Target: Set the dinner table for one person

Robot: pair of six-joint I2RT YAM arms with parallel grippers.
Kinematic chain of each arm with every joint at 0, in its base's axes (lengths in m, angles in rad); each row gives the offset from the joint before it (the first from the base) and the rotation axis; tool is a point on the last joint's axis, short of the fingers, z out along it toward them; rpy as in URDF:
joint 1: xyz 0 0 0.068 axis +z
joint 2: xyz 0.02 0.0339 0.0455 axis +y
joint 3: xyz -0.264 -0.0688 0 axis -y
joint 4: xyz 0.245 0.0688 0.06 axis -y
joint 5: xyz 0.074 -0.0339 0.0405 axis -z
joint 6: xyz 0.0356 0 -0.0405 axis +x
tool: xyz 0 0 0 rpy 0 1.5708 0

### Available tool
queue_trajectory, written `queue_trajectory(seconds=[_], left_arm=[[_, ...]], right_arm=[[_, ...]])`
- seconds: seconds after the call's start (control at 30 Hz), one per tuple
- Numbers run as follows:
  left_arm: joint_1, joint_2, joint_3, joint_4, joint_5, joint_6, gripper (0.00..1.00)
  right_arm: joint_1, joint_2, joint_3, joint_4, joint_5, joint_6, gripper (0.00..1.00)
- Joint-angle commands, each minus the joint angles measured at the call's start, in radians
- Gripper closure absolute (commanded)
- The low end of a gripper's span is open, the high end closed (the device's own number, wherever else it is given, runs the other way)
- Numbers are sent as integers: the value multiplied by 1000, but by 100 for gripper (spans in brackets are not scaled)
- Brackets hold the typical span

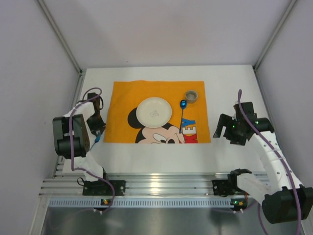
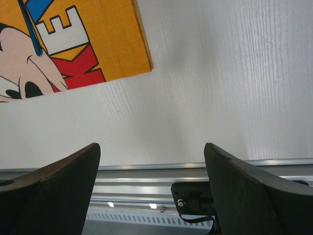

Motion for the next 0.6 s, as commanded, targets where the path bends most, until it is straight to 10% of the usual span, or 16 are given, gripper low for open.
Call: queue_trajectory(seconds=[0.0, 0.3, 0.57], left_arm=[[6, 16, 17, 8, -60, 14, 67], [7, 60, 12, 49, -82, 32, 98], [6, 14, 45, 39, -14, 29, 100]], right_arm=[[5, -15, 0, 20, 2, -7, 13], [9, -6, 1, 15, 2, -7, 13], [9, -6, -5, 17, 10, -4, 13]])
